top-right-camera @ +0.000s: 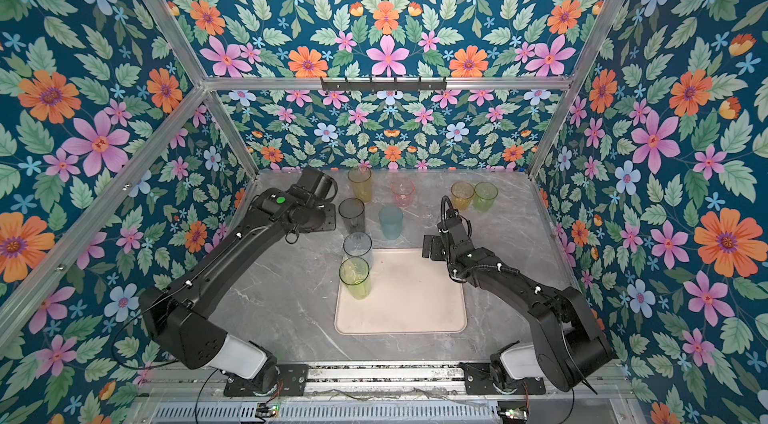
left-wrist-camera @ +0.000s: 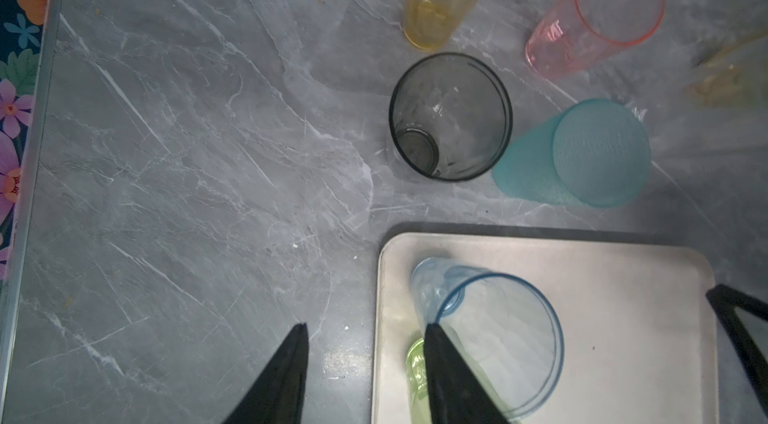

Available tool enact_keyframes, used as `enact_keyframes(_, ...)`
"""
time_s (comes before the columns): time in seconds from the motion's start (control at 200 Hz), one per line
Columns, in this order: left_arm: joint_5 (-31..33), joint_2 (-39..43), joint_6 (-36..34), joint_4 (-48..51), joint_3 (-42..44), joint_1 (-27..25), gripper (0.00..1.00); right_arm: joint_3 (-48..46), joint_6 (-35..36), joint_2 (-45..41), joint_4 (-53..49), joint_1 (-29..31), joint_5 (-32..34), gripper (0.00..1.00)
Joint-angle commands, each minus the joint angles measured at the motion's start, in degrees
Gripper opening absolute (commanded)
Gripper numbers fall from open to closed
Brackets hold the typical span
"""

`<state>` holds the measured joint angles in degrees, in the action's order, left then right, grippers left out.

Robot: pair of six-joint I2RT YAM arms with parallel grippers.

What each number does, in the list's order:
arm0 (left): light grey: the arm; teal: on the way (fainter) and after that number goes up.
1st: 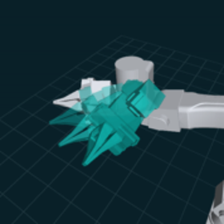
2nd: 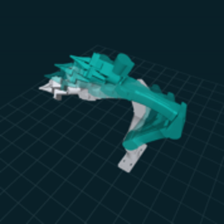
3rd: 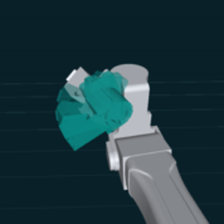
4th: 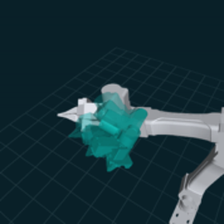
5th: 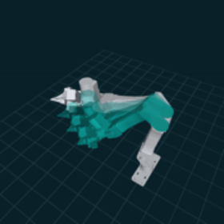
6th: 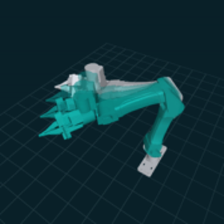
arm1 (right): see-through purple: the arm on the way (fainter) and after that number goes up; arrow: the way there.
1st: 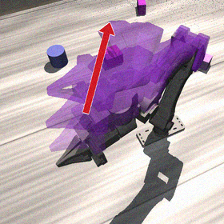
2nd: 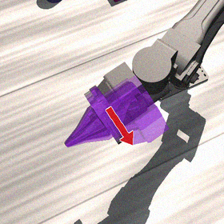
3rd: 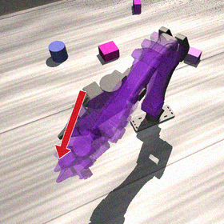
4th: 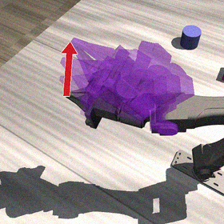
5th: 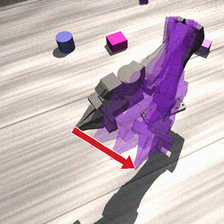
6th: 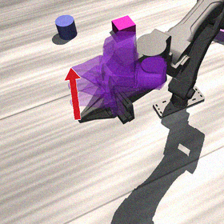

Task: Place the glasses into the tray
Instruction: 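Move the left gripper over the smoky grey glass and lower onto it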

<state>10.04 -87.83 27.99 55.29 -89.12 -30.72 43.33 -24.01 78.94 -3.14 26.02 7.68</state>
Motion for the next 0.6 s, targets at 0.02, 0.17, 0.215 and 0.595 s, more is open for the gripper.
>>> enact_keyframes(0.02,-1.7,-1.6,-0.3,-3.6,-1.8,2.5,0.50,-0.2,-0.3,-0.6,0.2,0.0,0.6,0.99)
enact_keyframes(0.17,-1.8,-4.2,-0.7,-6.3,-3.3,5.0,0.52,-0.3,-0.3,-1.1,0.2,0.0,0.1,0.99)
enact_keyframes(0.215,-2.2,-5.0,-0.7,-8.2,-3.6,5.8,0.52,-0.3,-0.3,-1.2,0.2,0.1,0.1,0.99)
enact_keyframes(0.595,-4.6,-13.0,-0.9,-12.1,-6.2,7.8,0.54,-0.3,-0.2,-1.2,0.0,0.0,0.2,0.99)
